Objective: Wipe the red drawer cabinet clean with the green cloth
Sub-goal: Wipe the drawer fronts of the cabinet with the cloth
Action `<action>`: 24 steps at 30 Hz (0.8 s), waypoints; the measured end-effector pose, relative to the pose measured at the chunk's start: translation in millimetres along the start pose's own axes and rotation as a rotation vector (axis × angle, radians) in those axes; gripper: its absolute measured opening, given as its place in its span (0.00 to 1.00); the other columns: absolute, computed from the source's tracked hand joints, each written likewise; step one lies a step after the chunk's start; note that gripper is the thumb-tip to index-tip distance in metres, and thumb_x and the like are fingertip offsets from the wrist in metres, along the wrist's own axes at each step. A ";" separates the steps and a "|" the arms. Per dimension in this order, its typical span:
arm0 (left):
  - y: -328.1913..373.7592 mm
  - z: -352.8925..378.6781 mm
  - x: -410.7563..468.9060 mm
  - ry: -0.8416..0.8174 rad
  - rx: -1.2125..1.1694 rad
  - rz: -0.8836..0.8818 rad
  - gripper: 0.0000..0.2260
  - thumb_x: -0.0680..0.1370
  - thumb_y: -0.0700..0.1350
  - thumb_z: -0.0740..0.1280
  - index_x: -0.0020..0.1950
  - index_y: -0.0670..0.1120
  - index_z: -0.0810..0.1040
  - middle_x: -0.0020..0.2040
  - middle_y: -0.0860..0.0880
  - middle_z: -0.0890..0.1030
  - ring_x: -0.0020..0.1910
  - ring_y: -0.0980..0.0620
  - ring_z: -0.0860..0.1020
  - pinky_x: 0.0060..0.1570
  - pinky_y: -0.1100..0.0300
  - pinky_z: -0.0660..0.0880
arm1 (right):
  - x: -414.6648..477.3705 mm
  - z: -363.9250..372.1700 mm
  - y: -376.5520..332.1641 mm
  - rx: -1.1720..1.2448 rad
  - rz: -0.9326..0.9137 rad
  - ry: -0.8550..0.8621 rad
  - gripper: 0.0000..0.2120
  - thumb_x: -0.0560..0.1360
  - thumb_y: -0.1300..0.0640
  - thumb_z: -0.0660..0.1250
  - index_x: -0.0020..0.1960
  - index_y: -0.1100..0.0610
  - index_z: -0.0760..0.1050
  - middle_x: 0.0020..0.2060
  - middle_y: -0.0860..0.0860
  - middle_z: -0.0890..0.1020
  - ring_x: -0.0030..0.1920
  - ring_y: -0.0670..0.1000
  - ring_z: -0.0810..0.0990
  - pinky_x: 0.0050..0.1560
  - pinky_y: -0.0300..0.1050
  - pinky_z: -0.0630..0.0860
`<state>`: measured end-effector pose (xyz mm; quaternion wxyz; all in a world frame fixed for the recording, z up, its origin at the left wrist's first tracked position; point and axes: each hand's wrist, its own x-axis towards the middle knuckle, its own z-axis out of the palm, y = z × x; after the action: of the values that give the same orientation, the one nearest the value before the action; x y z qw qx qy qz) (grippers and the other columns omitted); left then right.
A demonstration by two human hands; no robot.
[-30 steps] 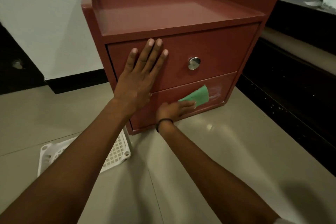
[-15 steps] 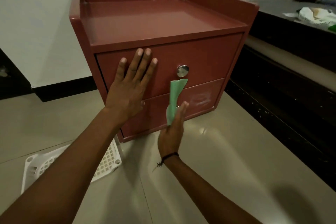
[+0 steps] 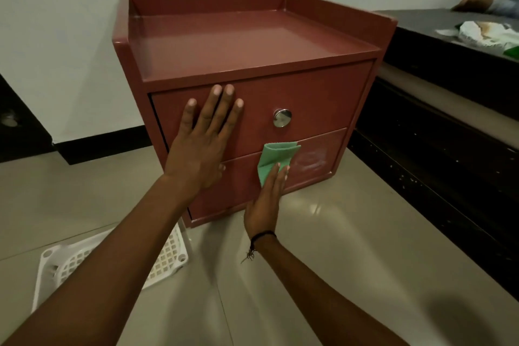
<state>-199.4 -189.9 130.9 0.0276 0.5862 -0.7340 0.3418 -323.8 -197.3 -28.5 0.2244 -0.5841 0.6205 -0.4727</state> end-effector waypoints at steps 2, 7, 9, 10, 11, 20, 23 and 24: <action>0.3 1.1 0.1 0.010 0.003 0.000 0.60 0.67 0.57 0.77 0.81 0.43 0.36 0.80 0.41 0.33 0.79 0.41 0.34 0.74 0.40 0.32 | 23.1 -8.2 4.2 0.045 0.063 0.010 0.45 0.68 0.77 0.55 0.79 0.63 0.39 0.79 0.58 0.39 0.80 0.55 0.38 0.80 0.48 0.44; -0.2 -0.4 0.9 0.010 -0.011 0.001 0.60 0.66 0.56 0.78 0.81 0.43 0.37 0.80 0.40 0.34 0.80 0.41 0.35 0.75 0.40 0.33 | 67.9 -21.4 3.9 0.192 0.242 0.058 0.42 0.73 0.73 0.59 0.79 0.65 0.37 0.79 0.61 0.39 0.79 0.56 0.37 0.79 0.49 0.40; -2.4 -1.5 -0.5 0.024 -0.027 0.023 0.60 0.65 0.55 0.78 0.81 0.43 0.40 0.81 0.41 0.36 0.80 0.41 0.37 0.76 0.40 0.36 | 82.5 -33.5 12.1 0.224 0.285 0.086 0.39 0.73 0.73 0.55 0.79 0.63 0.40 0.80 0.57 0.43 0.80 0.55 0.40 0.79 0.48 0.40; -4.2 -2.0 -1.4 0.031 -0.035 0.031 0.60 0.65 0.55 0.79 0.81 0.43 0.41 0.81 0.41 0.37 0.80 0.41 0.38 0.76 0.40 0.38 | 94.5 -42.0 17.3 0.214 0.331 0.116 0.38 0.74 0.73 0.53 0.79 0.63 0.41 0.80 0.57 0.46 0.80 0.55 0.42 0.79 0.46 0.41; -5.8 -2.8 -2.1 0.034 -0.041 0.035 0.59 0.65 0.55 0.79 0.82 0.43 0.41 0.81 0.41 0.38 0.80 0.42 0.38 0.77 0.40 0.38 | 109.6 -51.5 22.8 0.183 0.386 0.152 0.36 0.75 0.72 0.53 0.80 0.63 0.43 0.80 0.57 0.48 0.80 0.56 0.45 0.78 0.46 0.43; 4.9 4.9 2.1 0.106 -0.103 -0.019 0.56 0.65 0.53 0.79 0.82 0.42 0.46 0.82 0.40 0.42 0.81 0.41 0.41 0.76 0.39 0.37 | 29.1 -25.5 24.3 0.152 0.060 0.049 0.46 0.65 0.80 0.53 0.80 0.58 0.47 0.80 0.55 0.53 0.80 0.52 0.54 0.79 0.49 0.55; 11.8 12.3 4.6 0.144 -0.129 -0.060 0.52 0.68 0.50 0.76 0.82 0.41 0.46 0.81 0.40 0.41 0.81 0.40 0.41 0.75 0.38 0.36 | 3.3 -14.8 34.9 0.156 0.004 -0.030 0.46 0.69 0.81 0.53 0.80 0.53 0.45 0.80 0.49 0.49 0.80 0.46 0.48 0.77 0.35 0.48; 13.4 13.1 5.6 0.149 -0.129 -0.067 0.50 0.70 0.50 0.74 0.82 0.42 0.45 0.81 0.40 0.41 0.80 0.40 0.40 0.75 0.38 0.36 | 8.9 -17.5 41.1 0.125 0.003 -0.037 0.47 0.69 0.81 0.53 0.80 0.52 0.44 0.81 0.49 0.48 0.80 0.47 0.46 0.76 0.31 0.48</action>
<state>-208.1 -200.6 117.1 0.1311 0.5804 -0.7305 0.3351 -361.4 -205.3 -53.1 0.2725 -0.5766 0.5865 -0.4993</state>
